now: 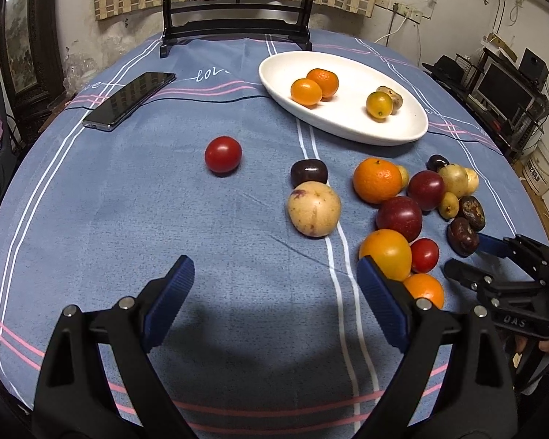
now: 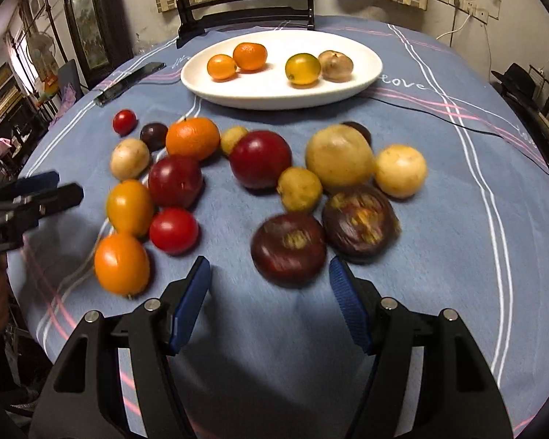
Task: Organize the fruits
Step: 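Grasp an orange fruit with the left tool while the right tool grasps the dark red fruit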
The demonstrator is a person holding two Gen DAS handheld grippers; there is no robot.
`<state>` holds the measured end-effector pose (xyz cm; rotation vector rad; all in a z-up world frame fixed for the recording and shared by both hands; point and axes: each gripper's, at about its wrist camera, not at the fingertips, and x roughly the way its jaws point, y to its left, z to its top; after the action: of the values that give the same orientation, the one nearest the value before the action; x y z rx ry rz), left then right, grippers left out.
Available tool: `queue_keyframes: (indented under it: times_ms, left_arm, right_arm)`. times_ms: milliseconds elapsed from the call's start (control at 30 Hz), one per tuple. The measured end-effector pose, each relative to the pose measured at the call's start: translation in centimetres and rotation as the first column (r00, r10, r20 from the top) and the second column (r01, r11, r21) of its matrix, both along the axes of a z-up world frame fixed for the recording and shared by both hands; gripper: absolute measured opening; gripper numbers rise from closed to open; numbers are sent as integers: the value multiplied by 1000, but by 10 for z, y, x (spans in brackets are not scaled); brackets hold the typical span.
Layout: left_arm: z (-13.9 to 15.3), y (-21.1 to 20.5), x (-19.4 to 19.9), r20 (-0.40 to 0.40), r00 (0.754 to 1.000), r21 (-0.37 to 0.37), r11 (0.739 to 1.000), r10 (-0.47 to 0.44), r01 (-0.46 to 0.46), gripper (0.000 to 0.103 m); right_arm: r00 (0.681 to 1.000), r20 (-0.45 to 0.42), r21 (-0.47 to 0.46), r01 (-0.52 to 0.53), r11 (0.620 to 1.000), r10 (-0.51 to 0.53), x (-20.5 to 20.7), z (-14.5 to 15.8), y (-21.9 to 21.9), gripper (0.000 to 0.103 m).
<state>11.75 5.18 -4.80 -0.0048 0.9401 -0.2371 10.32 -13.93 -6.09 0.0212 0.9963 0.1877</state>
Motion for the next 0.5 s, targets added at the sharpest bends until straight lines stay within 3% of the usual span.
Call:
queue_keyframes:
  times_ms: [100, 500]
  left_arm:
    - [1, -1, -2, -2, 1000, -3, 1000, -9, 9, 92]
    - [8, -47, -31, -2, 989, 32, 988, -149, 149, 93]
  right_arm:
    - [1000, 26, -24, 14, 1000, -14, 6, 0, 1, 43]
    - [997, 79, 90, 6, 996, -13, -30, 12, -31, 42]
